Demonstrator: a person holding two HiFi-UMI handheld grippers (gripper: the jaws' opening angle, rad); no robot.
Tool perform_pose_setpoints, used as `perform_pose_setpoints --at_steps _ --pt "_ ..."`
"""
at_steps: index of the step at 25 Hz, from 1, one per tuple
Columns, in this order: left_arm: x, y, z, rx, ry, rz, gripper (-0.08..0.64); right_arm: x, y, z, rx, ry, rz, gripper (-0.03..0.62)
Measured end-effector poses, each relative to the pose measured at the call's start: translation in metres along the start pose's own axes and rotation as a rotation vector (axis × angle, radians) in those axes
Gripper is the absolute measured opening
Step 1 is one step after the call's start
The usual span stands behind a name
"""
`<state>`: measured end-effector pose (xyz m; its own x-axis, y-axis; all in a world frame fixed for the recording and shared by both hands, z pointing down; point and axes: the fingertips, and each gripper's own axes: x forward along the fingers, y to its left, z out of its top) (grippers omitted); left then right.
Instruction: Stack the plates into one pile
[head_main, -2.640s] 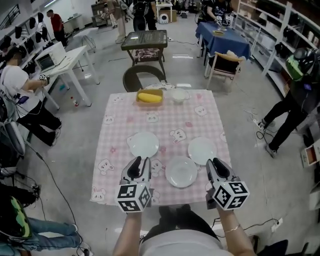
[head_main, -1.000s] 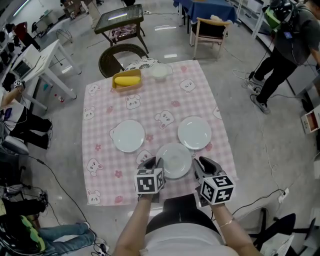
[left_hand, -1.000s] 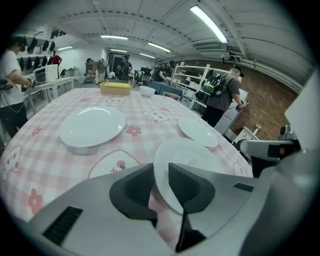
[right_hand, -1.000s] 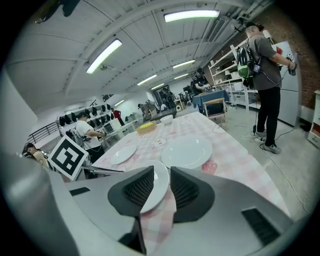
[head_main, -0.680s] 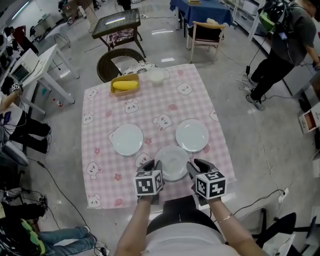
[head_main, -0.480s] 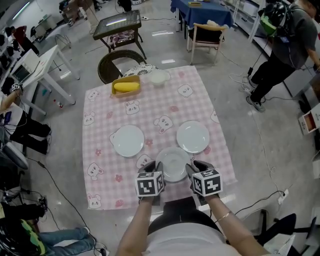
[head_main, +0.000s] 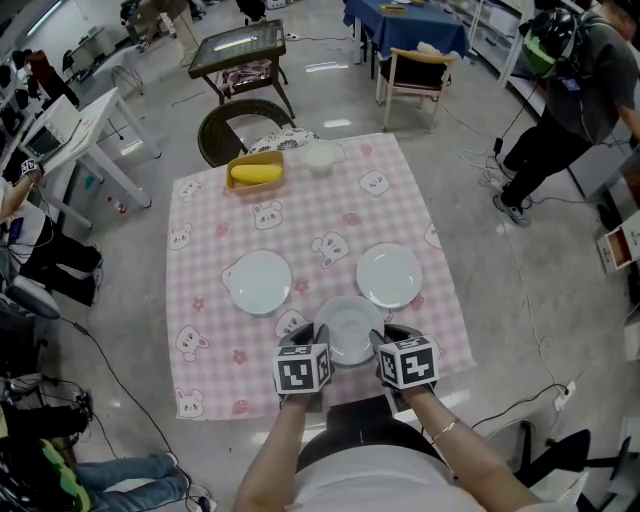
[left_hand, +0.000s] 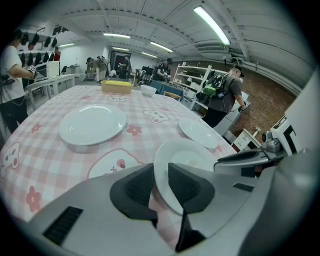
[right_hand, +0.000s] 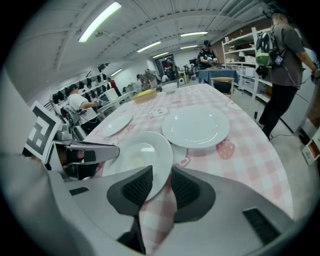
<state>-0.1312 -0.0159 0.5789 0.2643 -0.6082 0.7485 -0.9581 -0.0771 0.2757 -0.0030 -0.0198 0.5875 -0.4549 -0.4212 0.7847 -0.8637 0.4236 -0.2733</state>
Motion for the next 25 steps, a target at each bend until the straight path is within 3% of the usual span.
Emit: perform_pose_setpoints --at_steps 7,14,25 --pt "0.000 -0.001 -0.001 -0.001 0.000 -0.003 0.107 0.000 -0.001 -0.001 0.069 -0.018 0.024 0.111" --pt "-0.017 0.003 0.003 -0.006 -0.041 0.010 0.094 -0.011 0.007 0.013 0.066 -0.095 0.032 0.076" --pt "-0.027 -0.031 0.059 0.064 -0.156 -0.018 0.083 -0.047 -0.016 0.054 0.111 -0.241 0.004 0.064"
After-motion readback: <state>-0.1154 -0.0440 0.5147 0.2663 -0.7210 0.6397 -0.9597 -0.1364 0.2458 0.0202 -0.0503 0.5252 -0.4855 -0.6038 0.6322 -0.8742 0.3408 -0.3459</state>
